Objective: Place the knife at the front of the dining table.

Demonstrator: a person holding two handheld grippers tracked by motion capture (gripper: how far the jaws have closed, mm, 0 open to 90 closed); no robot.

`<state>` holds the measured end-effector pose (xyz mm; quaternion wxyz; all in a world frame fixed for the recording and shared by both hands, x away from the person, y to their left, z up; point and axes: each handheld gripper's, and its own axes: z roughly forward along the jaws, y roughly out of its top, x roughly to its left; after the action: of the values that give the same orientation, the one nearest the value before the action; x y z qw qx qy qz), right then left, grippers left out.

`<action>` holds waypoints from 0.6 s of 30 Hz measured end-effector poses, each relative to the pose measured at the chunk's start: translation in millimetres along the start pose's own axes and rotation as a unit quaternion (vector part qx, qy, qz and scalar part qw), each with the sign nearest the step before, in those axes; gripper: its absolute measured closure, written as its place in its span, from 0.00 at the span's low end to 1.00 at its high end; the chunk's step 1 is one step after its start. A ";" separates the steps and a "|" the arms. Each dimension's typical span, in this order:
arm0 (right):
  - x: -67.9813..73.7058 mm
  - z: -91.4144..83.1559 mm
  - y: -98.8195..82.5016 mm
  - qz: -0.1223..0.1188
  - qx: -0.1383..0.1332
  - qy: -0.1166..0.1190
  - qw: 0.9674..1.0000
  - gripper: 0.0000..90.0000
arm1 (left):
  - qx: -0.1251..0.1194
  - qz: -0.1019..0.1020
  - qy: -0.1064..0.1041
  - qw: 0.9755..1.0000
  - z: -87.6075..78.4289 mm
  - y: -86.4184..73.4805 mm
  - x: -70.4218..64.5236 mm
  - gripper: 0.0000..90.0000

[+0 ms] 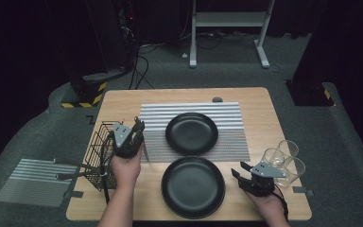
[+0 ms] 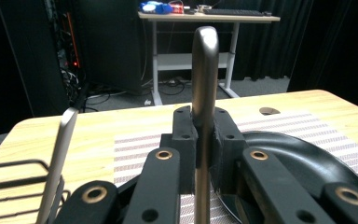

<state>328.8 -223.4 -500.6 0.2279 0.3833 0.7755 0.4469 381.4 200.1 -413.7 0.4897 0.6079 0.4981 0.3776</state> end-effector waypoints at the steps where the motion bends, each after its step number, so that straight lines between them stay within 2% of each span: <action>1: -0.7 0.4 0.0 -0.004 -0.001 0.001 1.000 0.57 | 0.001 0.001 0.000 1.000 2.0 0.4 0.6 0.91; 3: 0.6 0.3 -0.2 0.006 0.002 0.001 1.000 0.57 | 0.004 -0.005 0.002 1.000 7.1 1.2 1.8 0.91; 4: 0.6 0.4 -0.2 0.005 0.002 0.001 1.000 0.57 | 0.007 -0.002 0.004 1.000 9.3 1.8 3.5 0.91; 7: 0.2 0.6 -0.2 0.001 0.001 0.001 1.000 0.57 | 0.011 -0.012 0.007 1.000 16.1 2.2 6.0 0.91; 12: 0.1 0.7 -0.2 0.001 0.001 0.000 1.000 0.57 | 0.026 -0.002 0.013 1.000 26.5 4.8 9.0 0.90; 13: 0.1 0.6 -0.2 0.001 0.001 0.000 1.000 0.57 | 0.030 -0.005 0.013 0.999 28.8 4.9 9.1 0.90; 14: -0.2 0.6 -0.2 0.001 0.000 0.000 1.000 0.57 | 0.024 -0.018 0.014 0.999 31.6 4.5 8.3 0.90; 16: 0.0 0.3 -0.2 0.003 0.000 0.000 1.000 0.57 | 0.033 -0.007 0.015 0.999 34.3 4.9 10.4 0.90; 18: -0.1 0.2 -0.2 0.002 0.000 -0.001 1.000 0.57 | 0.032 -0.014 0.015 0.999 38.7 4.6 9.2 0.90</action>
<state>329.0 -223.5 -500.9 0.2273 0.3853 0.7742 0.4476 421.1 200.4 -418.7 0.4674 0.6111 0.5254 0.3634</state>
